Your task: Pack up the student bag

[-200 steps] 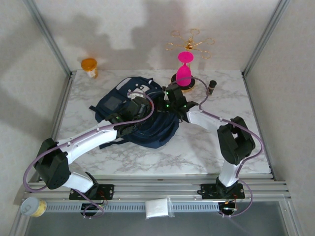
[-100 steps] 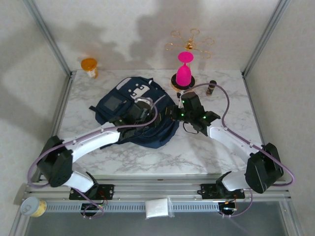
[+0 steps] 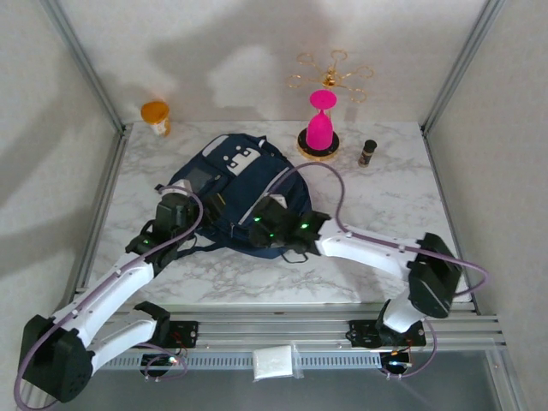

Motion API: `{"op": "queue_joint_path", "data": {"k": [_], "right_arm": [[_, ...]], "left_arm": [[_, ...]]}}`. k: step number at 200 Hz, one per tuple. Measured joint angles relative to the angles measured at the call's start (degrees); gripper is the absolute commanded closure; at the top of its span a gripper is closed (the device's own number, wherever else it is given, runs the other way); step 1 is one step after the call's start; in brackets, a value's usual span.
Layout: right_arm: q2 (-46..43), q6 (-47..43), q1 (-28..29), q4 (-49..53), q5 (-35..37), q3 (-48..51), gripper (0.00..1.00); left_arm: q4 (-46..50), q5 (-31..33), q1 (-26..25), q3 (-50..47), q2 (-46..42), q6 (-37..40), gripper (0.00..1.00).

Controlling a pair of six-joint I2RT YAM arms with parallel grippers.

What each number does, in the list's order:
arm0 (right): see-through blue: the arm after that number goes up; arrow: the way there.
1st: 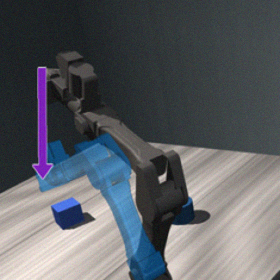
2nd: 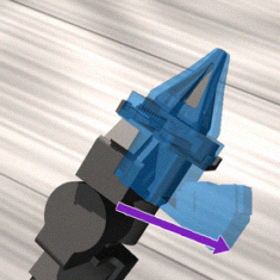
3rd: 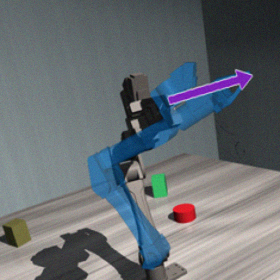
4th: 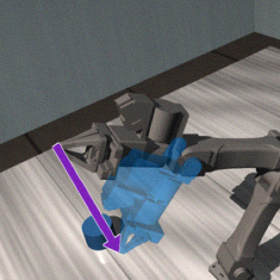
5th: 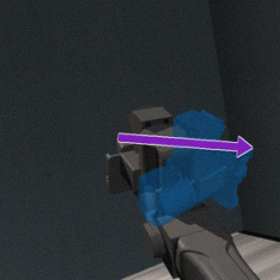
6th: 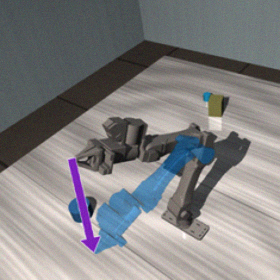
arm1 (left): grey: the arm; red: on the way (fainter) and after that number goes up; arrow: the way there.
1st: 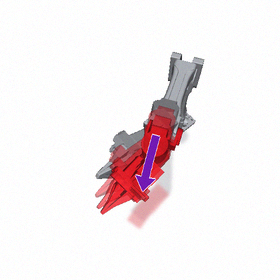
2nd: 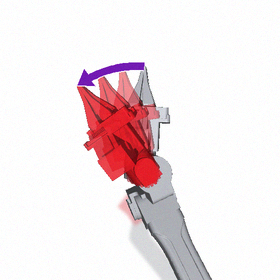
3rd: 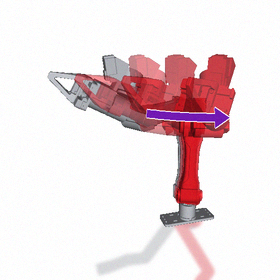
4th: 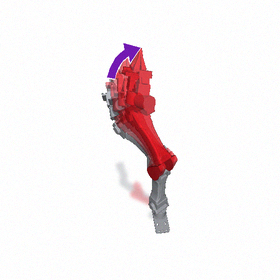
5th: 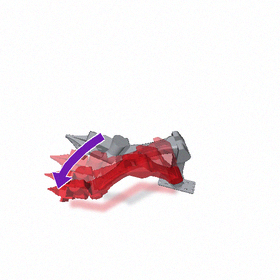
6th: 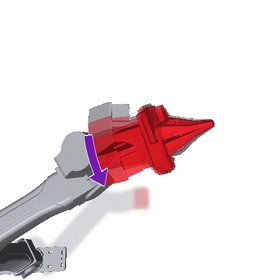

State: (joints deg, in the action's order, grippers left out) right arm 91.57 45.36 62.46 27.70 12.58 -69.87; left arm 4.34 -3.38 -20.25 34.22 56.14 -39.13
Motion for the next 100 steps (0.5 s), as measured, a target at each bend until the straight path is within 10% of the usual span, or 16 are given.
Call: {"op": "queue_joint_path", "data": {"k": [100], "right_arm": [[17.03, 8.52, 5.29, -5.84, 4.39, -9.9, 0.61]], "left_arm": [[-12.52, -10.27, 9.7, -2.47, 9.57, -3.82, 0.26]]}}
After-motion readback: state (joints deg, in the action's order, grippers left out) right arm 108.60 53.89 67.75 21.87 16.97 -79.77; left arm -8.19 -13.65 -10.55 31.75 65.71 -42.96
